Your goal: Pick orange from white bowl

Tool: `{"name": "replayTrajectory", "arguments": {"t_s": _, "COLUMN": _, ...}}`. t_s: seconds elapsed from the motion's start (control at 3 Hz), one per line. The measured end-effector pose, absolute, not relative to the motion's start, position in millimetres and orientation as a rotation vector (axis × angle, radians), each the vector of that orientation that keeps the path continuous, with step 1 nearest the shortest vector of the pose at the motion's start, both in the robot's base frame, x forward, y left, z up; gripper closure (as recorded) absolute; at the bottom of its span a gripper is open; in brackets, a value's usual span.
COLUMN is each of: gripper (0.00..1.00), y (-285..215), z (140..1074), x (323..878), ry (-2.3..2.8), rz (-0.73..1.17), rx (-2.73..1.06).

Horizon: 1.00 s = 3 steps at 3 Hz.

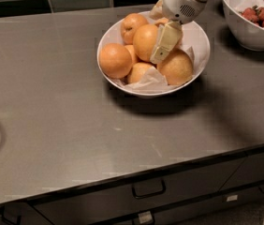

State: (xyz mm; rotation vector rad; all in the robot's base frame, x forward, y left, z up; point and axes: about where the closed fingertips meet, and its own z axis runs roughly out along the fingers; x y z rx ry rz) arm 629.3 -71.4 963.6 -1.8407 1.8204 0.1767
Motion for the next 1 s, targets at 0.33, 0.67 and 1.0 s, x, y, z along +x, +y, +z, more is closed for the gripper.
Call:
{"name": "replayTrajectory", "arguments": {"t_s": 0.33, "gripper": 0.17, "y": -65.6, "z": 962.9, "x": 629.2, "ry": 1.826, "rz": 0.184, "rx": -1.827}}
{"name": "replayTrajectory", "arguments": {"t_s": 0.67, "gripper": 0.16, "y": -58.5, "z": 962.7, "x": 628.8, "ry": 1.83, "rz": 0.214, "rx": -1.785}}
{"name": "replayTrajectory", "arguments": {"t_s": 1.0, "gripper": 0.16, "y": -53.3, "z": 961.7, "x": 629.6, "ry": 1.84, "rz": 0.231, "rx": -1.752}}
